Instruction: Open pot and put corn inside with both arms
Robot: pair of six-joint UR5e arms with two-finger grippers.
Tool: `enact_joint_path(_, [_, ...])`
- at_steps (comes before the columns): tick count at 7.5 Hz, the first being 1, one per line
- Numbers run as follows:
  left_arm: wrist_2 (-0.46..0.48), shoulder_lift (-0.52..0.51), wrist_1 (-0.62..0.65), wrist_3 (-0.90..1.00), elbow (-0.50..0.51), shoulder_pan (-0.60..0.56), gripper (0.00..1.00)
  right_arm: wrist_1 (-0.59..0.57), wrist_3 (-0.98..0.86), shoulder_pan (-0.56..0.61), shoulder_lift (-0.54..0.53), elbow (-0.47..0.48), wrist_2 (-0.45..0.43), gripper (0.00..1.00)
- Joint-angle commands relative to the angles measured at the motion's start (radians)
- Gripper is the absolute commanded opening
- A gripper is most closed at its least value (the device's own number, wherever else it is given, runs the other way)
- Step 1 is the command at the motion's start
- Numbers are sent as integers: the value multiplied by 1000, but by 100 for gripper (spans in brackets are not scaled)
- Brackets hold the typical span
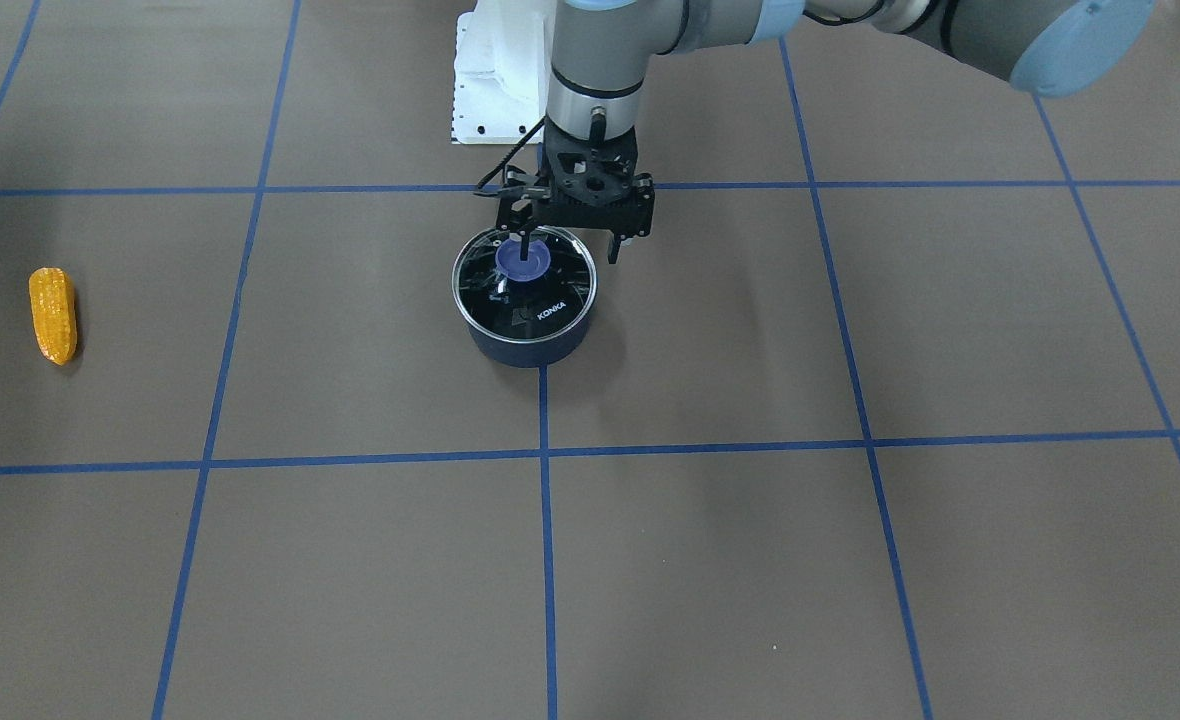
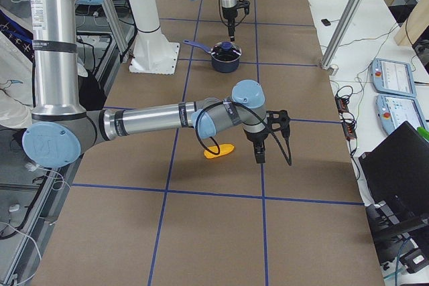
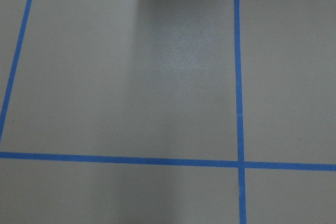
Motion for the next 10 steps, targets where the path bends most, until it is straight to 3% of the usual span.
enact_joint_path(1, [14, -1, 0, 4, 28, 40, 99, 0, 0, -1, -2, -2, 0, 100])
enact_joint_path(10, [47, 1, -12, 4, 48, 83, 95, 0, -2, -4, -7, -13, -2, 100])
